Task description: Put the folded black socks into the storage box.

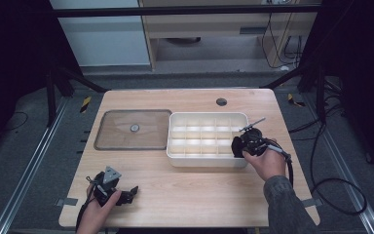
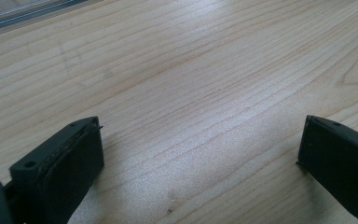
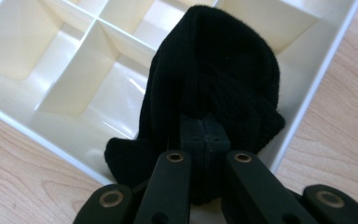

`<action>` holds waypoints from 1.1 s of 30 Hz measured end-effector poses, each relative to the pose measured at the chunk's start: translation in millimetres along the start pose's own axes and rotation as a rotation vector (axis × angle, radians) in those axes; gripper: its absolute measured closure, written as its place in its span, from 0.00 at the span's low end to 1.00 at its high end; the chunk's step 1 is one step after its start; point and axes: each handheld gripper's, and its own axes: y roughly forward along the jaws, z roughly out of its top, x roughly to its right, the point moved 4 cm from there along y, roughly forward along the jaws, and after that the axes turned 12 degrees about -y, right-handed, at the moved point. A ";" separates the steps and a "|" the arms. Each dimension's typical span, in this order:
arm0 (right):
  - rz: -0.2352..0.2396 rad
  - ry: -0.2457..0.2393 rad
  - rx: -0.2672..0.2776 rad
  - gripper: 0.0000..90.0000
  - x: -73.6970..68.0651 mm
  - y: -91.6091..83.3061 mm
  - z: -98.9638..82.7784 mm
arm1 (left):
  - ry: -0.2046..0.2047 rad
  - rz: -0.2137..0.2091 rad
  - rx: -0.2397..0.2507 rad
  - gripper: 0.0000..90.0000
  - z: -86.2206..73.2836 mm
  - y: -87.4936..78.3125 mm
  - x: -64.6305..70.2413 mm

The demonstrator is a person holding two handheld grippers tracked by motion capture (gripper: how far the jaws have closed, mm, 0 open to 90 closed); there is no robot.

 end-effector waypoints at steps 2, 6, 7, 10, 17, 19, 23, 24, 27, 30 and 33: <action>0.008 0.008 -0.009 1.00 -0.2 2.3 -2.3 | 0.000 -0.001 0.000 0.00 0.0 0.0 0.1; 0.014 0.011 -0.010 1.00 -0.3 3.3 -2.8 | -0.001 -0.002 0.002 0.00 0.1 0.3 0.5; 0.014 0.011 -0.010 1.00 -0.3 3.3 -2.8 | -0.001 -0.002 0.002 0.00 0.1 0.3 0.5; 0.013 0.007 -0.016 1.00 -0.4 4.5 -3.2 | -0.001 -0.002 0.002 0.00 0.0 0.4 0.9; 0.019 0.003 -0.026 1.00 0.2 10.3 -5.7 | 0.004 -0.004 0.001 0.00 0.1 0.3 1.1; 0.021 0.005 -0.028 1.00 0.2 10.4 -5.5 | 0.006 -0.004 0.000 0.00 0.1 0.2 1.0; 0.028 0.017 -0.034 1.00 0.6 10.6 -5.3 | 0.007 -0.004 0.000 0.00 0.1 0.3 1.1; 0.032 0.019 -0.042 1.00 0.7 11.5 -5.5 | 0.006 -0.003 0.000 0.00 0.1 0.3 1.4; 0.036 0.025 -0.052 1.00 0.2 12.9 -4.9 | 0.007 -0.003 0.000 0.00 0.1 0.3 1.6; 0.033 0.023 -0.061 1.00 0.4 13.4 -4.6 | 0.006 -0.006 -0.001 0.00 -0.1 0.3 2.3; 0.040 0.031 -0.068 1.00 0.1 13.5 -3.9 | 0.005 -0.007 0.000 0.00 -0.1 0.5 2.6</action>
